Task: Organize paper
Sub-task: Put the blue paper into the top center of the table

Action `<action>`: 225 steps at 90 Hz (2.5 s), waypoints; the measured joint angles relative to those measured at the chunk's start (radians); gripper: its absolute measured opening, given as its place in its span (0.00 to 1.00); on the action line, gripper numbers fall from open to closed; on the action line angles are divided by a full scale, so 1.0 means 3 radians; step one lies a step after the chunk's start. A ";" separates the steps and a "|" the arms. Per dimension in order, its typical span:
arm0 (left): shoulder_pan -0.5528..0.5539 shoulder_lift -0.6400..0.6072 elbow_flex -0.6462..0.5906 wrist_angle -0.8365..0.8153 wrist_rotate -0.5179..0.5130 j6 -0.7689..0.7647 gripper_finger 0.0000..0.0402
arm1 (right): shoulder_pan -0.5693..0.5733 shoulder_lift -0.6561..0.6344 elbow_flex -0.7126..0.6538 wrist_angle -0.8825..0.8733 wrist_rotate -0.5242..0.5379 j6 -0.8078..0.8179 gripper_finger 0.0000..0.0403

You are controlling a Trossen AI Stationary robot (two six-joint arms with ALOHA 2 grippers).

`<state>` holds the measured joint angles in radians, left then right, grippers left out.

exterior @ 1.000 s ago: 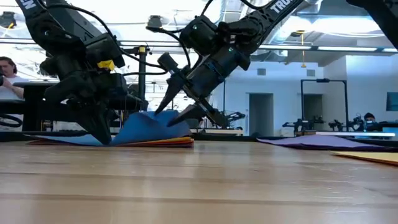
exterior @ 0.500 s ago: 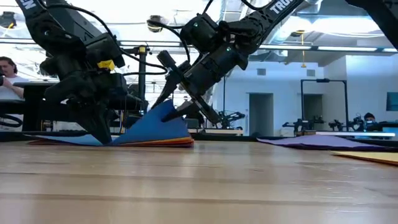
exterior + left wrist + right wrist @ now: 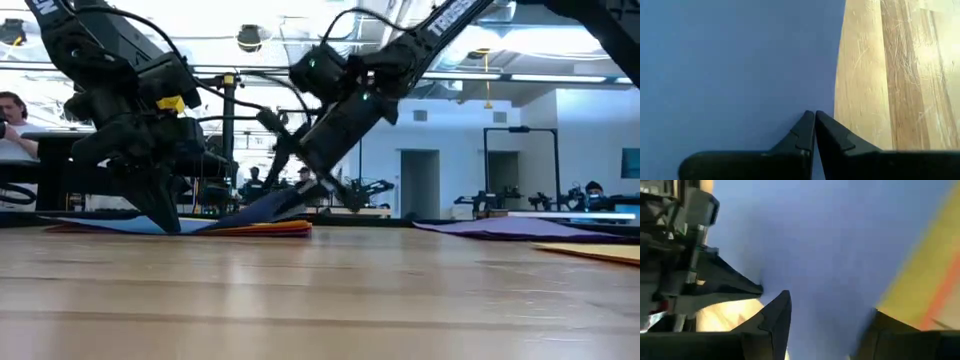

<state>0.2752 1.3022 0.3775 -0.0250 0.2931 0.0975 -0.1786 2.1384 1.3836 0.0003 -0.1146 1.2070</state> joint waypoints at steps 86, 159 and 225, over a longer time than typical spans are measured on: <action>0.0124 -0.0108 0.1341 -0.1582 -0.0615 0.0785 0.00 | -0.1226 -0.1297 0.0035 -0.3290 -0.0458 -0.5396 0.00; 0.0234 0.0697 0.0979 -0.1721 -0.1132 -0.0038 0.00 | -0.1565 -0.0514 0.0036 -0.2324 -0.0103 -0.4640 0.00; 0.0240 0.0329 0.0945 -0.2213 -0.1302 -0.0043 0.00 | -0.1639 -0.0514 0.0039 -0.1823 -0.0041 -0.5451 0.00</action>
<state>0.3472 1.4010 0.6609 -0.6888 -0.0975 0.0847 -0.6704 1.9842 1.3952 -0.5466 -0.1270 -0.4282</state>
